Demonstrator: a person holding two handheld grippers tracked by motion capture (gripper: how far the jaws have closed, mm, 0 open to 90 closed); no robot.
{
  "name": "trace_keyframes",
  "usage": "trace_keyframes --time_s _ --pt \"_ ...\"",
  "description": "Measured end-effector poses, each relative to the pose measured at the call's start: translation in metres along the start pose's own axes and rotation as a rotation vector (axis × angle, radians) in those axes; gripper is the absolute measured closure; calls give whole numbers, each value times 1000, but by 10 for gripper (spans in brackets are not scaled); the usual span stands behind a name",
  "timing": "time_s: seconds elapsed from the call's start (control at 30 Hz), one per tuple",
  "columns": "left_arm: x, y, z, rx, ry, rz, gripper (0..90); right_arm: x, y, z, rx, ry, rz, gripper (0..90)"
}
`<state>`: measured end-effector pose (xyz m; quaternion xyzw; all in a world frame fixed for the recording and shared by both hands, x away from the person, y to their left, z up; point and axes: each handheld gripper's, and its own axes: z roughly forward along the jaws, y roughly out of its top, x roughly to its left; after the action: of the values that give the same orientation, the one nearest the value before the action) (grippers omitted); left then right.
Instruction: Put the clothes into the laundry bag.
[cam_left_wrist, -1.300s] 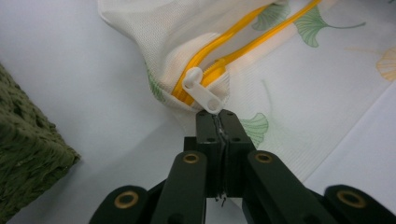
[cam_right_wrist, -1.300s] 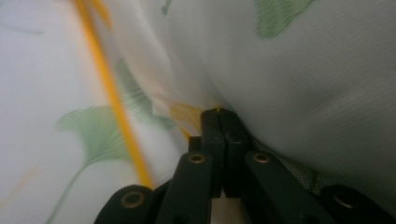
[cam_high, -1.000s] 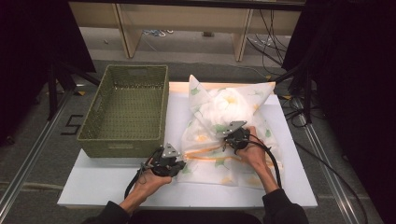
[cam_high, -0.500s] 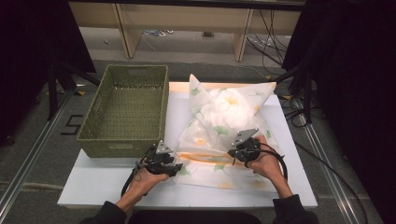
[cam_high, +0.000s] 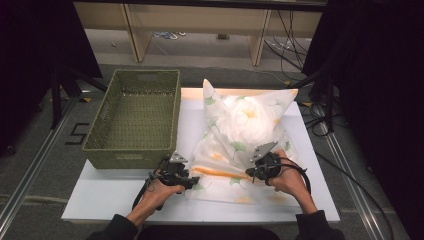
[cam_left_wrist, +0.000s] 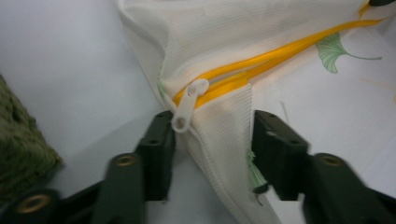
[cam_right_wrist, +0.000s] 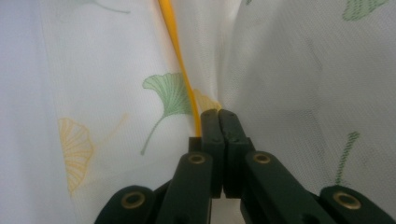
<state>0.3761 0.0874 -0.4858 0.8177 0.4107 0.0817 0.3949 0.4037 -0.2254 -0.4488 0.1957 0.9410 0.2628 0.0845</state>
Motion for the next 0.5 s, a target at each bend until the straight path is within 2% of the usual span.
trace_keyframes --time_s 0.07,0.13,0.2,0.27,0.3,0.33,0.37,0.4,0.43,0.47,0.5 --pt "-1 1 -2 -30 -4 43 726 1 1 1 -1 -7 -3 900" --pt "-4 1 -5 -71 -6 50 796 1 2 0 -11 -22 -4 900" --pt "-7 2 -10 -109 -4 42 814 2 4 -4 -13 -31 -26 875" --pt "-9 3 -13 -124 7 55 821 3 6 -7 -13 -25 -50 858" --pt "-11 3 -15 -129 11 65 823 3 7 -8 -15 -56 -40 848" --pt "-12 3 -16 -135 16 67 826 4 8 -10 -23 -67 -42 830" --pt "-13 3 -17 -133 19 83 829 5 10 -12 -30 -74 -37 805" --pt "-15 3 -18 -129 9 87 830 7 12 -13 -45 -104 -23 787" --pt "-18 4 -20 -130 22 118 831 8 13 -15 -55 -105 -32 784" --pt "-19 4 -20 -134 26 123 832 11 18 -16 -83 -99 -69 769" --pt "-20 5 -20 -134 28 134 832 12 21 -16 -99 -100 -77 749"
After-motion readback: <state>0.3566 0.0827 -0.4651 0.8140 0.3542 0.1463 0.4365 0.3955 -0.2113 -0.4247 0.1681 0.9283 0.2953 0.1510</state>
